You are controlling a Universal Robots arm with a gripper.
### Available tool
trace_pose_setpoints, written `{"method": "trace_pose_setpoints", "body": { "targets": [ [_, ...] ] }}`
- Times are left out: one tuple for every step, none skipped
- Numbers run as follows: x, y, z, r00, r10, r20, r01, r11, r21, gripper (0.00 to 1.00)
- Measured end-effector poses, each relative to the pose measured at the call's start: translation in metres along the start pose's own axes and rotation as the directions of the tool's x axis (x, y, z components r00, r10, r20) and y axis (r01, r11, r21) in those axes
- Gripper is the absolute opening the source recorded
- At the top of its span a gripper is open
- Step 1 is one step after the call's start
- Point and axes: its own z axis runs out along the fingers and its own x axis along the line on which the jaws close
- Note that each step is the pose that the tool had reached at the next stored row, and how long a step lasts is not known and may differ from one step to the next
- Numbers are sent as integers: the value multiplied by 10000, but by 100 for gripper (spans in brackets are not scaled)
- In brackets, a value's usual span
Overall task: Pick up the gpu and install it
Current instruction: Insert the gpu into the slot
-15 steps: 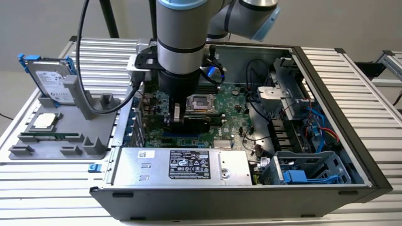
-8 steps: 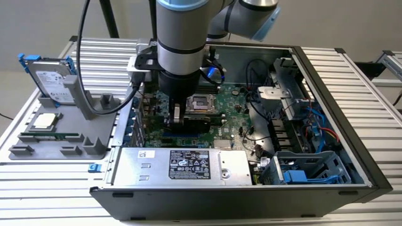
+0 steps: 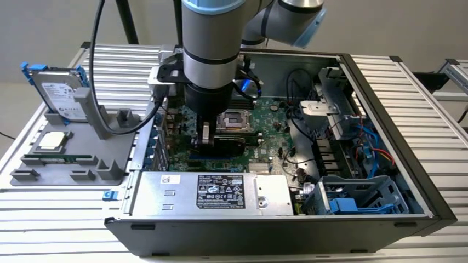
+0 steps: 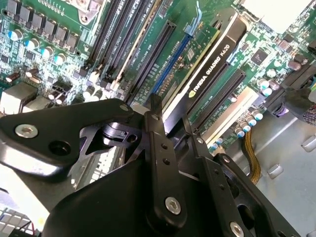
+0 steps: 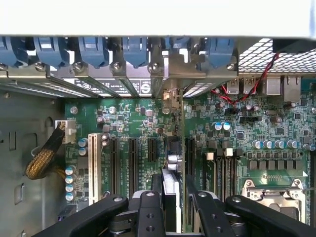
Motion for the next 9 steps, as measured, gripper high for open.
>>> {"method": "trace_pose_setpoints", "body": {
  "targets": [
    [1,0,1,10000,6,-3,-6,10000,-1,0],
    [1,1,3,10000,10,-4,-10,10000,-2,0],
    [2,1,7,10000,13,-4,-13,10000,-3,0],
    [2,0,11,10000,15,-2,-15,10000,-3,0],
    [1,0,14,10000,15,-1,-15,10000,1,0],
    [1,-1,14,10000,14,-1,-14,10000,1,0],
    [1,0,14,10000,14,-2,-14,10000,-1,0],
    [1,0,14,10000,15,-2,-15,10000,-1,0],
    [1,0,14,10000,15,-2,-15,10000,-1,0]
  ]
}}
